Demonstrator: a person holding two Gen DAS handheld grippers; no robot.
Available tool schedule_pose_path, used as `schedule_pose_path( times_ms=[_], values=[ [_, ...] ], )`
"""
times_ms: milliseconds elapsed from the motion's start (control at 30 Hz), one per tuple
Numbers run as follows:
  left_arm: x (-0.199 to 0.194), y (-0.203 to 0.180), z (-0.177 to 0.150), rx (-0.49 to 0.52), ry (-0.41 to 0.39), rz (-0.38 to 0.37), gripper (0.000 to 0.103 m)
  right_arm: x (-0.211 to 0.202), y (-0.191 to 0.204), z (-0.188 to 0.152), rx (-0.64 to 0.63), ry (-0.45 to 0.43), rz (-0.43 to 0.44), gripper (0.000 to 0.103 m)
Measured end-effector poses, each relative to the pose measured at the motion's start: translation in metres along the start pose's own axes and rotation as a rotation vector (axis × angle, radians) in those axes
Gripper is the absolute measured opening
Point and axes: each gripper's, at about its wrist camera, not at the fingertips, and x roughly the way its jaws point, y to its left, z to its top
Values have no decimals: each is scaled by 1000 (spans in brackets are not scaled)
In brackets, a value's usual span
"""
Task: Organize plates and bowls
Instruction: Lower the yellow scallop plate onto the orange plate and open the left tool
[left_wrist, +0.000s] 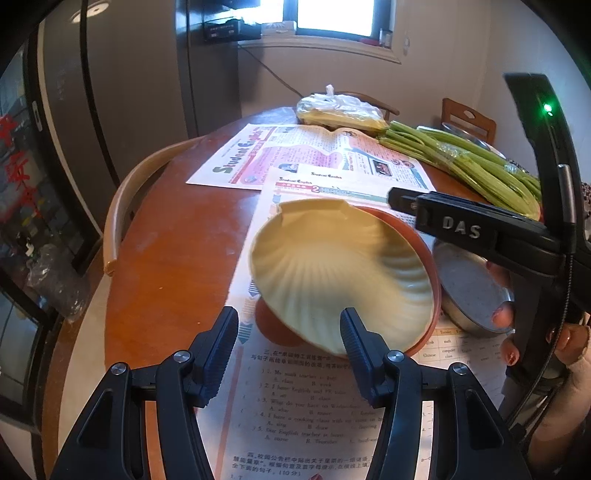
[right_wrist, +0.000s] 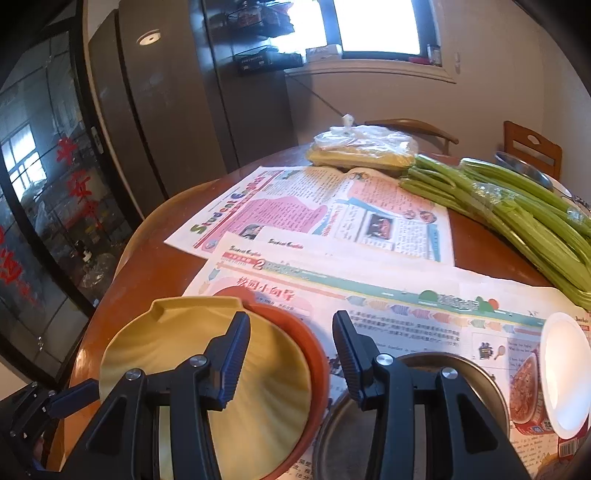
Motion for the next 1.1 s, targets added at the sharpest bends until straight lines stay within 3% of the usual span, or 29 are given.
schedule_pose_path(
  times_ms=[433, 700, 800, 933, 1100],
  values=[
    [-4, 27, 19, -81, -40, 74, 59, -6, -8, 0, 34, -7, 17, 46],
    [19, 14, 50, -53, -35, 27, 59, -27, 6, -25, -36, 75, -16, 46],
    [31, 6, 55, -33, -14, 31, 59, -27, 11, -35, -48, 112, 28, 46],
    [36, 0, 51, -15, -11, 20, 58, -33, 23, -38, -93, 87, 24, 46],
    [42, -3, 44, -10, 5, 32, 46, -22, 26, -43, -119, 127, -8, 46]
  ],
)
